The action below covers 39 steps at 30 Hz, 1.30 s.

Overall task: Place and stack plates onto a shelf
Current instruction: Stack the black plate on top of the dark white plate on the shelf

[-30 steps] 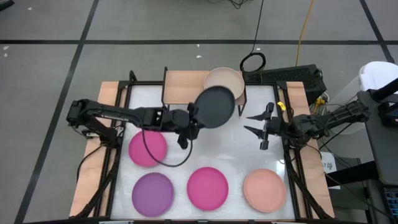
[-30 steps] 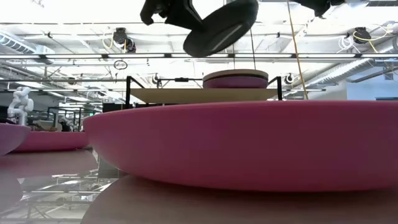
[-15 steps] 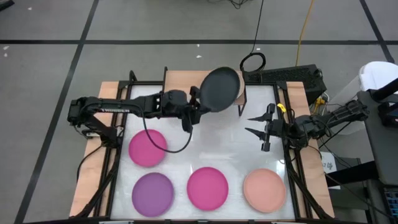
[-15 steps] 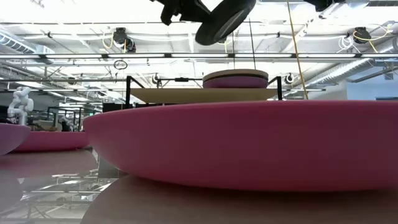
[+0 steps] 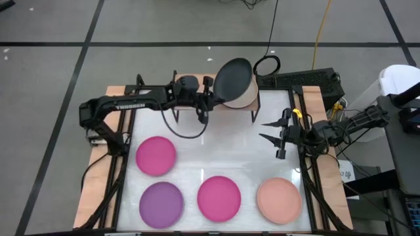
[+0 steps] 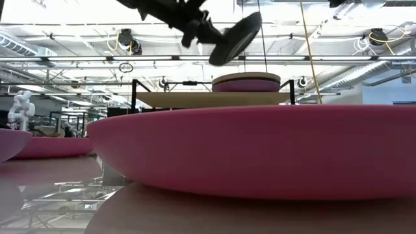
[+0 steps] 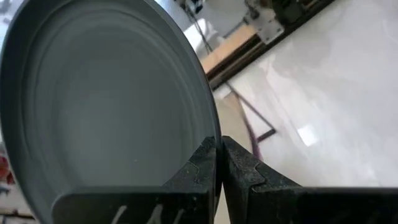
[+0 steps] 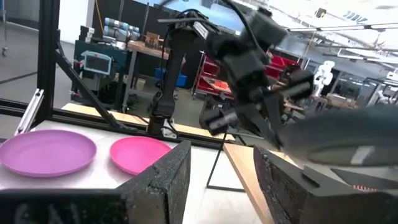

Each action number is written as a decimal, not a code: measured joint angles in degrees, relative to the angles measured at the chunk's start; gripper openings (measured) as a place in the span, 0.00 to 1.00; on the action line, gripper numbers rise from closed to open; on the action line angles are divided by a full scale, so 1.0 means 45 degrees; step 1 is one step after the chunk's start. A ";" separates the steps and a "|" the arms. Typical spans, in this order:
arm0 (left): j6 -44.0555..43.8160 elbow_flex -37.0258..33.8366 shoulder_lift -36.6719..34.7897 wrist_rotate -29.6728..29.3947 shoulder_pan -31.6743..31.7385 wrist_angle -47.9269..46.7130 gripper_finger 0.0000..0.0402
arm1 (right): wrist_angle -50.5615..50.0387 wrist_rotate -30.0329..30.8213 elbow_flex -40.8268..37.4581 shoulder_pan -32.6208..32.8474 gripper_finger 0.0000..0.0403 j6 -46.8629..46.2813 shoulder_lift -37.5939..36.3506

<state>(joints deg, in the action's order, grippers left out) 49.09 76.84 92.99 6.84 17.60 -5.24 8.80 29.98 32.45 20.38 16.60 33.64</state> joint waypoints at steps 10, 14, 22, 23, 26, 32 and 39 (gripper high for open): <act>-0.0302 0.1389 0.1918 0.0445 0.0706 -0.0043 0.03 | 0.0036 0.0000 0.0000 0.0000 0.39 0.0238 0.0001; -0.0298 0.2479 0.2624 0.0400 0.0633 -0.1248 0.03 | 0.0020 0.0000 0.0000 0.0000 0.38 0.0238 0.0001; -0.0360 0.2783 0.2769 -0.0297 0.0633 -0.2097 0.09 | 0.0000 0.0000 0.0000 0.0000 0.38 0.0275 0.0001; -0.0361 0.2783 0.2758 -0.0269 0.0614 -0.2168 0.09 | -0.0004 0.0000 0.0000 0.0000 0.38 0.0277 0.0001; -0.0338 0.2783 0.2750 -0.0225 0.0540 -0.2450 0.10 | -0.0005 0.0000 0.0000 0.0000 0.38 0.0280 0.0001; -0.0413 0.2783 0.2740 -0.0229 0.0460 -0.2622 0.10 | -0.0006 0.0000 0.0000 0.0000 0.38 0.0264 0.0001; -0.0725 0.2783 0.2735 -0.0244 0.0420 -0.2917 0.11 | -0.0111 -0.0005 0.0000 0.0000 0.38 0.0028 0.0001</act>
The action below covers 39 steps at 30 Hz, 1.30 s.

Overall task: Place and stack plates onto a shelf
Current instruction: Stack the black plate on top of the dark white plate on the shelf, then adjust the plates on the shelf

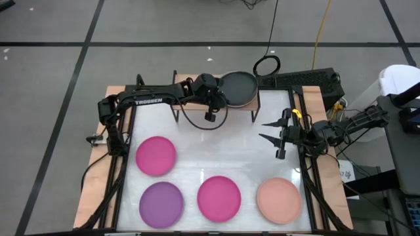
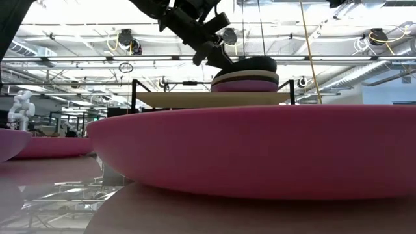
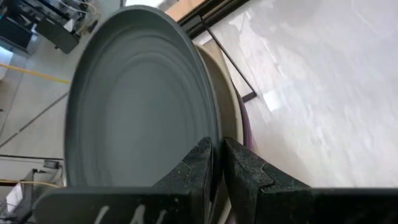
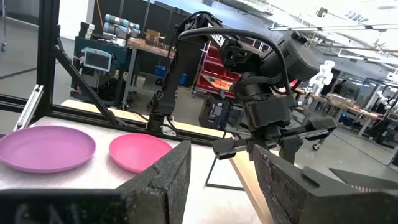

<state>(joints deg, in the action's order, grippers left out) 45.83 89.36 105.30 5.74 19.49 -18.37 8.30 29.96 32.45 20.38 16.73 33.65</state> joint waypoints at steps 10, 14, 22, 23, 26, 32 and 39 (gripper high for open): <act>0.0038 0.0000 -0.0210 -0.0524 -0.0211 -0.0368 0.11 | -0.0292 0.0000 0.0002 0.0000 0.38 -0.0925 0.0005; -0.0011 -0.0005 -0.0424 -0.0669 -0.0137 -0.0668 0.11 | -0.0288 0.0000 0.0005 0.0000 0.38 -0.1135 0.0005; 0.0009 -0.0005 -0.0863 -0.1093 -0.0121 -0.0735 0.20 | -0.0373 0.0000 0.0005 0.0000 0.38 -0.1228 0.0034; -0.0012 -0.0005 -0.0913 -0.1117 -0.0121 -0.0752 0.24 | -0.0380 0.0000 0.0005 0.0000 0.38 -0.1223 0.0048; -0.0019 -0.0005 -0.0956 -0.1426 -0.0193 -0.0365 0.33 | -0.0380 0.0000 0.0005 0.0000 0.38 -0.1218 0.0097; -0.0208 -0.0010 -0.1818 -0.3965 -0.0634 -0.0117 0.40 | -0.0687 0.0000 0.0005 0.0000 0.38 -0.1228 0.0101; -0.2567 -0.0005 -0.3581 -0.3517 -0.0865 -0.0470 0.40 | -0.1001 0.0004 0.0005 0.0000 0.38 -0.1440 0.0160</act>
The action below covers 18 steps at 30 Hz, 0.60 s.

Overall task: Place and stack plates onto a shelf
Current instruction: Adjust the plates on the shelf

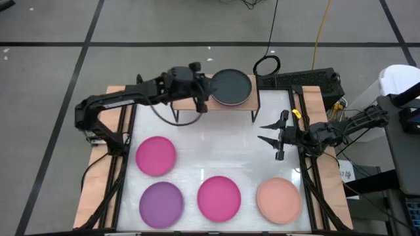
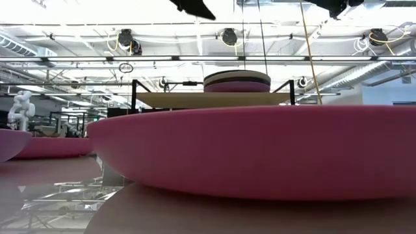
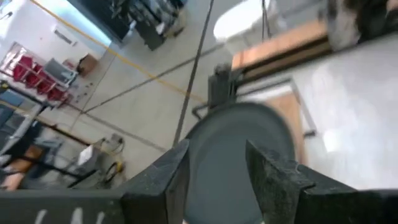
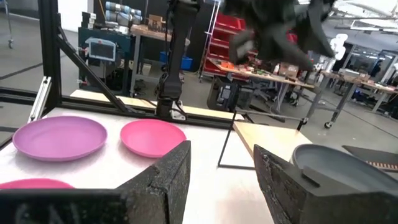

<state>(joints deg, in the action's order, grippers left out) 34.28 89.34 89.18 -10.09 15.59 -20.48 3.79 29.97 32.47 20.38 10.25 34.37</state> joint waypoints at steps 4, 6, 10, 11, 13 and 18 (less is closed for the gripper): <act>-0.0824 -0.0156 -0.0568 0.0503 -0.0098 -0.0272 0.40 | -0.0046 -0.0004 0.0000 -0.0001 0.38 -0.0273 0.0040; -0.1125 -0.0523 -0.0864 0.0569 -0.0215 -0.0088 0.40 | -0.0309 -0.0004 0.0000 0.0000 0.38 -0.0512 0.0049; -0.2270 -0.2498 -0.1438 0.0833 -0.0474 0.1797 0.40 | -0.1090 -0.0004 0.0000 0.0000 0.38 -0.1056 0.0087; -0.2491 -0.3228 -0.1555 0.1000 -0.0568 0.2636 0.40 | -0.1319 -0.0004 0.0000 0.0000 0.38 -0.1279 0.0090; -0.2878 -0.4812 -0.1744 0.1118 -0.0813 0.4270 0.40 | -0.1920 -0.0013 0.0000 -0.0002 0.38 -0.1834 0.0087; -0.3733 -0.7825 -0.1747 0.1189 -0.1267 0.9662 0.40 | -0.3075 -0.0017 0.0005 0.0000 0.38 -0.3046 0.0097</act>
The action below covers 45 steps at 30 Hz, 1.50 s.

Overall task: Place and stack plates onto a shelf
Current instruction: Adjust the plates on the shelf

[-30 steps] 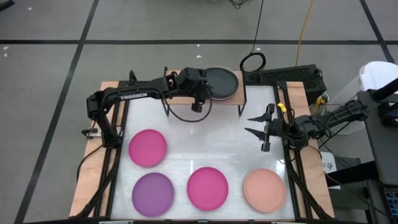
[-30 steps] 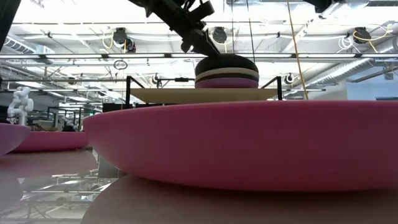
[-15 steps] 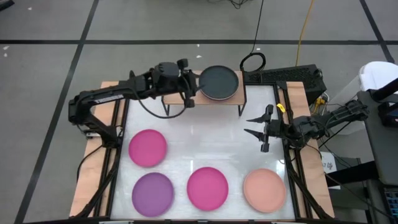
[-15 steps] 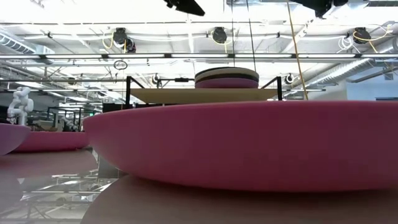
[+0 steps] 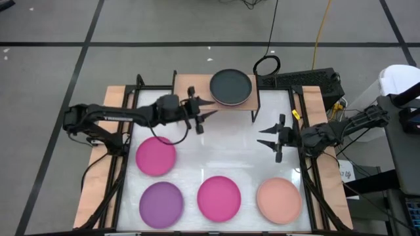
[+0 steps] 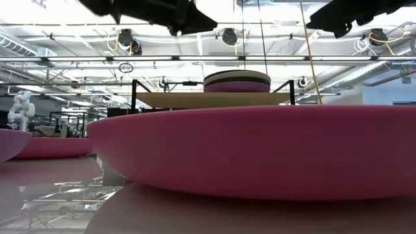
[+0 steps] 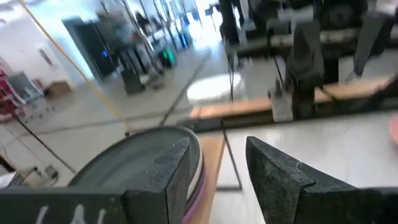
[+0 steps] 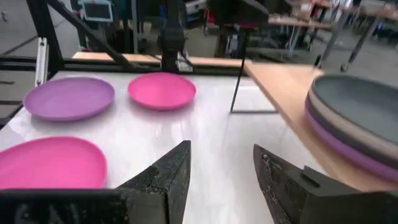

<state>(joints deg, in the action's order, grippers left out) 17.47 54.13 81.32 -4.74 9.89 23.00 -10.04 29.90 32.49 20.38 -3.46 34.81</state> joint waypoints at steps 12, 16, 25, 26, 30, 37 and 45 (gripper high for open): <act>-0.2292 -0.0915 -0.0147 -0.2108 0.1372 -0.0330 0.40 | 0.0405 0.0071 0.0000 -0.0010 0.38 0.0150 0.0000; -0.3254 0.1430 0.0198 -0.1523 0.2131 -0.5798 0.40 | 0.0917 0.0073 0.0000 -0.0010 0.38 0.0703 0.0002; -0.2348 0.5463 0.2631 -0.2301 0.3540 -1.0719 0.40 | 0.1537 0.0042 0.0000 -0.0010 0.38 0.1278 0.0034; -0.2324 0.5728 0.2969 -0.2297 0.3712 -1.0984 0.40 | 0.1540 0.0042 0.0000 -0.0010 0.38 0.1297 0.0034; -0.2245 0.6344 0.4010 -0.1968 0.3991 -1.1253 0.40 | 0.1475 0.0032 0.0000 -0.0010 0.38 0.1317 0.0034; -0.1945 0.6581 0.4566 -0.1474 0.3717 -1.0309 0.40 | 0.1371 0.0028 0.0000 -0.0010 0.38 0.1403 0.0034; -0.1648 0.6581 0.4566 -0.1332 0.3509 -0.9997 0.40 | 0.1311 0.0024 0.0000 -0.0010 0.38 0.1263 0.0034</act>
<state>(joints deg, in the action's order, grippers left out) 10.06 83.74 101.86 -10.73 25.68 -21.99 -4.14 30.00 32.49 20.34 2.22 34.96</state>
